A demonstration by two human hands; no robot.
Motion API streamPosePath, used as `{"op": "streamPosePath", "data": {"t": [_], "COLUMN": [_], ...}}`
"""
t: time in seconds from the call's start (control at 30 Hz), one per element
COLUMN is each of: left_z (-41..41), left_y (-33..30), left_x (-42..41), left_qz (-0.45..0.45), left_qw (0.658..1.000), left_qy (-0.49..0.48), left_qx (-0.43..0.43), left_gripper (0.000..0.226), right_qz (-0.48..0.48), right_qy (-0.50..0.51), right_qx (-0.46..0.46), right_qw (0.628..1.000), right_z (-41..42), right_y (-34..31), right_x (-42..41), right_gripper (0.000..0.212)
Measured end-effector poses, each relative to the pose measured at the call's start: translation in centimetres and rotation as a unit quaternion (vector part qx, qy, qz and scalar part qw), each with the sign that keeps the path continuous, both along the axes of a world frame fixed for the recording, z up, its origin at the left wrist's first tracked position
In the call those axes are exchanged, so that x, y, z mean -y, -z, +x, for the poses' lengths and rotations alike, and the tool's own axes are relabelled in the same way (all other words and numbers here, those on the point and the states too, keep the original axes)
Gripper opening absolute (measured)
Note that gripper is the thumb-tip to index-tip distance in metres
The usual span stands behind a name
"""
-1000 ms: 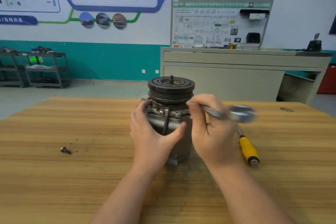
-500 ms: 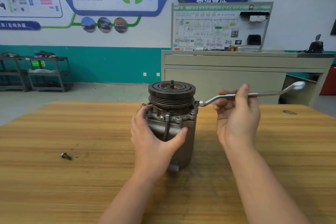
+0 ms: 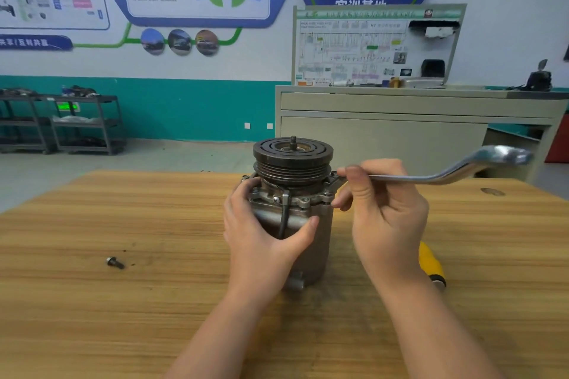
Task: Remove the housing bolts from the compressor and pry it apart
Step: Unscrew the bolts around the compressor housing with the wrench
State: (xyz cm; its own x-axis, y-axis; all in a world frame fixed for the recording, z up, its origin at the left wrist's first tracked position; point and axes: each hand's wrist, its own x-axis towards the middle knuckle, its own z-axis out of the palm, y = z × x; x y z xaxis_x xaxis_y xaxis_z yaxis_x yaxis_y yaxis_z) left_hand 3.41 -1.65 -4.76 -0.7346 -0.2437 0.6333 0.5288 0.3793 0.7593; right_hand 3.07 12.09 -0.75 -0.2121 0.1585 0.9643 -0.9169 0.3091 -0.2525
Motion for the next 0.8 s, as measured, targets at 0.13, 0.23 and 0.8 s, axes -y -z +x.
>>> {"op": "streamPosePath", "data": {"t": [0.13, 0.23, 0.8], "left_z": [0.0, -0.1, 0.0], "left_y": [0.1, 0.1, 0.1], "left_x": [0.0, 0.1, 0.0], "left_qz": [0.004, -0.001, 0.001], "left_qw": [1.000, 1.000, 1.000], "left_qy": [0.001, 0.002, 0.002], "left_qx": [0.000, 0.000, 0.008], "left_gripper": [0.088, 0.087, 0.087], "right_qz": [0.104, 0.015, -0.316], "right_qy": [0.051, 0.021, -0.140], "right_qx": [-0.055, -0.024, 0.160], "right_qw": [0.992, 0.999, 0.925], "right_z": [0.3, 0.5, -0.7], "right_y": [0.3, 0.6, -1.4], "right_x": [0.9, 2.2, -0.3], "right_gripper": [0.021, 0.033, 0.018]}}
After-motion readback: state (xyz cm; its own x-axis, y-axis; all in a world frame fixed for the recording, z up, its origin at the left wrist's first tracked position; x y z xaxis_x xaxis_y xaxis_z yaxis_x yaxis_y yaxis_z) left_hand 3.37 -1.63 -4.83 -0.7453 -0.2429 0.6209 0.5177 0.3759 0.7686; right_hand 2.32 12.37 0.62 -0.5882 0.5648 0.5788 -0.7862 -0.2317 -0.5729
